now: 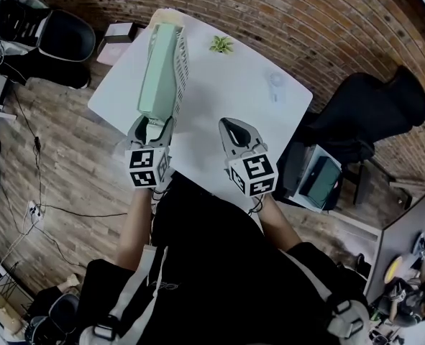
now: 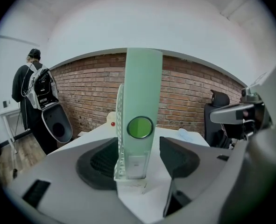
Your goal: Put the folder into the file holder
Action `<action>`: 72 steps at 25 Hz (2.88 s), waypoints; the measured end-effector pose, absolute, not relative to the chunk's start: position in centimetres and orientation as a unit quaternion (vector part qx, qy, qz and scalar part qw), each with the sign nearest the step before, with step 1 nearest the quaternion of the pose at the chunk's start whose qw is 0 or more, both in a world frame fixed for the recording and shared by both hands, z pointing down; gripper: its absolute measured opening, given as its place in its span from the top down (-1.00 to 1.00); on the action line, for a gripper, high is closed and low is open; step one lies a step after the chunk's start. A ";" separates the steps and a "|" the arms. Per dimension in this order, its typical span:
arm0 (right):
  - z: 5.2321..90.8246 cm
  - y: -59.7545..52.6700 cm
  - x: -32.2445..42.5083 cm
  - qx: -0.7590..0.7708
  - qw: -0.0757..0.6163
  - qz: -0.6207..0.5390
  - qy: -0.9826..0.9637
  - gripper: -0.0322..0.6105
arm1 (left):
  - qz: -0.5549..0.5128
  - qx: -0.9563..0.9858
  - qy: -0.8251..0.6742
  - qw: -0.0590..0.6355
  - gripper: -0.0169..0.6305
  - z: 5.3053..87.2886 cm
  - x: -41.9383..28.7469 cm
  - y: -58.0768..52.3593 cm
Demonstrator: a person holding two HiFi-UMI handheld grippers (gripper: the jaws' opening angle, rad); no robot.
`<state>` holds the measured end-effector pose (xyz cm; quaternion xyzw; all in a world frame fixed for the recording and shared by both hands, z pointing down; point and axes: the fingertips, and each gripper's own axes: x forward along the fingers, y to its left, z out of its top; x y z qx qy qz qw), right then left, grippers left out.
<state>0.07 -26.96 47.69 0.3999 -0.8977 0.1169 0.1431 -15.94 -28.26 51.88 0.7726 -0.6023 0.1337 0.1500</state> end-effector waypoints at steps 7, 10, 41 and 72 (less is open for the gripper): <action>47.9 -23.9 0.0 0.387 0.141 0.117 -0.904 0.88 | 0.131 0.766 -0.612 0.151 0.14 51.6 -15.9 -24.2; 48.5 -22.5 0.0 0.384 0.139 0.126 -0.904 0.88 | 0.135 0.761 -0.616 0.156 0.14 51.8 -15.9 -22.3; 50.5 -13.4 -7.0 0.487 0.173 0.149 -0.843 0.88 | 0.140 0.821 -0.515 0.203 0.88 51.1 -20.7 -12.8; 32.6 -14.7 -12.2 0.536 0.068 -0.014 -0.841 0.88 | -0.028 0.845 -0.534 0.009 0.88 29.2 -24.8 -13.7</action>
